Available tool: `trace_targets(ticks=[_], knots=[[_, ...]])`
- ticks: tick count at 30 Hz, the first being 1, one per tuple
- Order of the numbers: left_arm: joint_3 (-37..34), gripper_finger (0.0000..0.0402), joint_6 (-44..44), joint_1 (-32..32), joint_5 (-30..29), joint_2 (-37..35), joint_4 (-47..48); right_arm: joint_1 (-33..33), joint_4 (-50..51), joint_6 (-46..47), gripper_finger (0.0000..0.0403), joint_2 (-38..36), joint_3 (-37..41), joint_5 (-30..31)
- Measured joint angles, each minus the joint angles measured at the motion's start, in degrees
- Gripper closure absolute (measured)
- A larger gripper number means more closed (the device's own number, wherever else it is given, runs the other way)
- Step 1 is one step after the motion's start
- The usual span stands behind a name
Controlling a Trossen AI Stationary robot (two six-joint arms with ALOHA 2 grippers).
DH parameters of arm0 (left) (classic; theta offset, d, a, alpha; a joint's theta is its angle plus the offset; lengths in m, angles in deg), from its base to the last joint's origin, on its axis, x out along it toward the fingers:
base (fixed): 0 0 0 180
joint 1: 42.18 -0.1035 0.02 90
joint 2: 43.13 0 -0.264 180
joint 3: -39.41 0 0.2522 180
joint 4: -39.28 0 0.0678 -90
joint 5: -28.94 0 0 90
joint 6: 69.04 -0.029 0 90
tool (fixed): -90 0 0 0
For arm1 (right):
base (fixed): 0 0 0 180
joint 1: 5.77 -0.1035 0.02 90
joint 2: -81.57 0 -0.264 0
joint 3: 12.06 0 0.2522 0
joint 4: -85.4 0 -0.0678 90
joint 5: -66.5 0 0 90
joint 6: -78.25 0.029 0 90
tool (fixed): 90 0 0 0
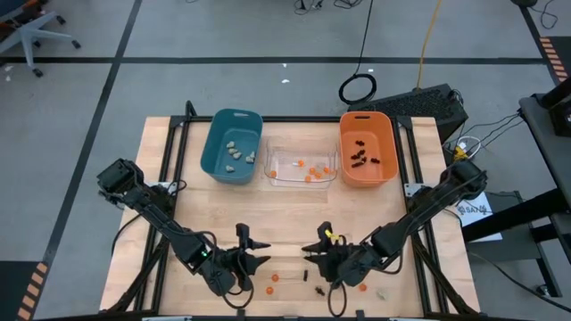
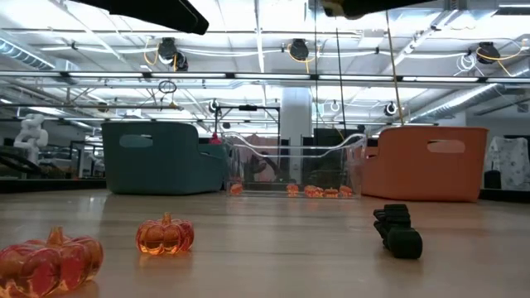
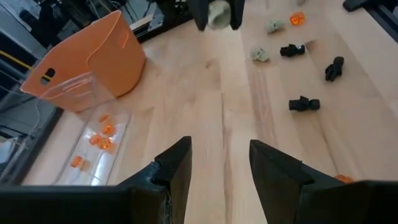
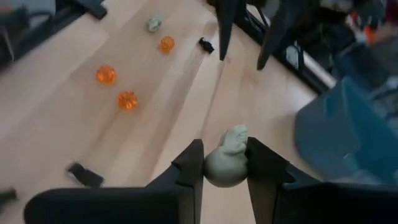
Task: Sort Halloween decoration
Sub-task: Put the white skull toy into the blue bin
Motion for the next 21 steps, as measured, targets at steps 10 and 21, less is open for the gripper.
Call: trace_targets(ticks=[10,21], knots=[[0.00,0.0243,-1.47,0.07,0.01,0.00,-2.53,0.23,1.13,-21.27,0.0336,-0.38,-0.02,-0.10],[-0.02,0.0243,-14.33,0.07,0.02,-0.02,-7.18,0.20,3.59,-17.96,0.0338,-0.37,-0.02,-0.31]])
